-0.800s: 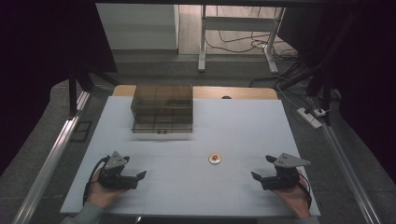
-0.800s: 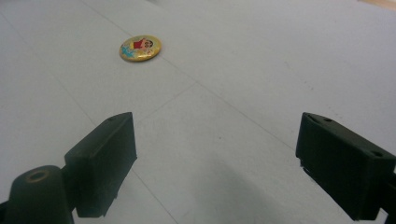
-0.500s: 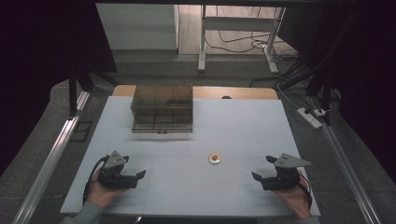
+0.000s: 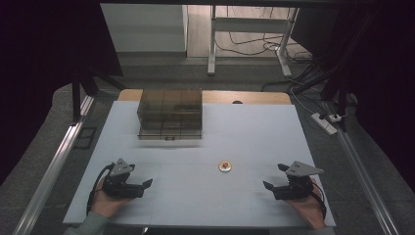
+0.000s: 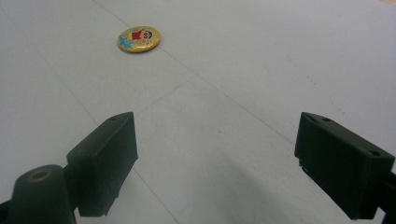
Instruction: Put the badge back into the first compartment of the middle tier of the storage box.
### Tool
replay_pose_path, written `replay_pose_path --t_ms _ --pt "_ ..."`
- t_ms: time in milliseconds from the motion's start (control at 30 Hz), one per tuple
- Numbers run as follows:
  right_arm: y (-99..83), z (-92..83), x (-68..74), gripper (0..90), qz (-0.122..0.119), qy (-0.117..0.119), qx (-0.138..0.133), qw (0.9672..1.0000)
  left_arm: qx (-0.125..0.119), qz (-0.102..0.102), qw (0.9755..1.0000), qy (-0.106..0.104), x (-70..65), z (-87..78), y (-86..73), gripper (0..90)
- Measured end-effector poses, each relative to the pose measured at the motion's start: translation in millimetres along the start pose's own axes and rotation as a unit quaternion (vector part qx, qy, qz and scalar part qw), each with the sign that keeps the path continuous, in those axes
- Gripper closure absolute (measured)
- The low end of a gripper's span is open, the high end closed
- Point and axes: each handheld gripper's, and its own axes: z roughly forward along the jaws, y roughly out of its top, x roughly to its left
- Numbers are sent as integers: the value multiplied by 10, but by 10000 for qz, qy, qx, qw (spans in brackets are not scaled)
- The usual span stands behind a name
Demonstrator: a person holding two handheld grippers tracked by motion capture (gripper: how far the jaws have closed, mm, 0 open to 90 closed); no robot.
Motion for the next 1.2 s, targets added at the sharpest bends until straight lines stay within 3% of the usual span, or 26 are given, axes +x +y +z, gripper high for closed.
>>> replay_pose_path --t_ms 533,1200 --pt "-5 6 -11 136 -9 -39 50 10000 19 48 10000 -6 -20 12 22 123" --pt "-12 33 -13 141 -12 -29 94 10000 -73 198 9997 -81 -88 65 217 125"
